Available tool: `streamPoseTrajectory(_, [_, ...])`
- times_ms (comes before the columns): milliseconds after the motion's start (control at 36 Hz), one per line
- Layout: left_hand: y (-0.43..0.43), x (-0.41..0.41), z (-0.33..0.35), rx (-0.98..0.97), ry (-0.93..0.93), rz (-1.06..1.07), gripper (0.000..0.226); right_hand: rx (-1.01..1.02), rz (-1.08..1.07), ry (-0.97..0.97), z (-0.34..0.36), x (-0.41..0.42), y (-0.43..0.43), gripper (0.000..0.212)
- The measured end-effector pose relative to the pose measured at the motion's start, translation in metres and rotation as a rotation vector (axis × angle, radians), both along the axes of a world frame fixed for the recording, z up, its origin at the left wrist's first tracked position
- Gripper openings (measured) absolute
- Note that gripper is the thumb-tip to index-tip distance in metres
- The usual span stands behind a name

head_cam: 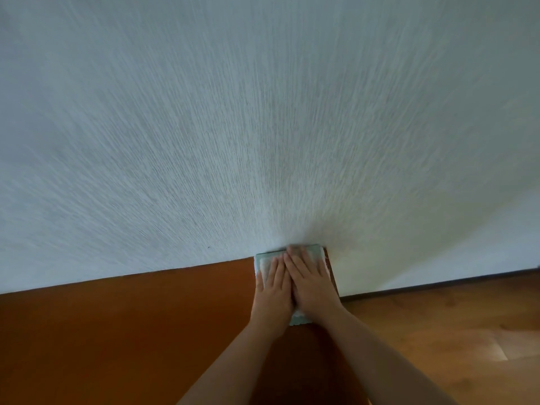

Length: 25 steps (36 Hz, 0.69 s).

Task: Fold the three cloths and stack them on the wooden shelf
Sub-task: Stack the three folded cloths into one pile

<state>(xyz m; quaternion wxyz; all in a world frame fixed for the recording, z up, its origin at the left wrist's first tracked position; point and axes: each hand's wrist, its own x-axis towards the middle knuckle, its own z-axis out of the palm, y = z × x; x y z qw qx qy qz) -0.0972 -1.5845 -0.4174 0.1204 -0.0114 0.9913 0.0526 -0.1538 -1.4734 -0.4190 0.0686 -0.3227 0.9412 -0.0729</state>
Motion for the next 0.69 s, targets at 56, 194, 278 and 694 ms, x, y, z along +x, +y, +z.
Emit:
streamPoseTrajectory(56, [-0.002,-0.001,-0.001,-0.040,-0.030,-0.016,0.066,0.023,-0.066,-0.041,-0.008,0.000,0.005,0.050])
streamPoseTrajectory(194, [-0.008,-0.004,0.000,-0.088,-0.070,-0.043,0.070,0.063,-0.160,-0.140,-0.010,-0.003,0.010,0.059])
streamPoseTrajectory(278, [-0.009,0.000,-0.007,0.012,-0.046,0.083,0.070,0.058,-0.174,-0.169,-0.011,-0.005,0.014,0.069])
streamPoseTrajectory(694, [-0.006,0.003,0.007,-0.002,0.031,0.011,0.063,-0.007,-0.100,-0.052,0.002,0.007,-0.004,0.055])
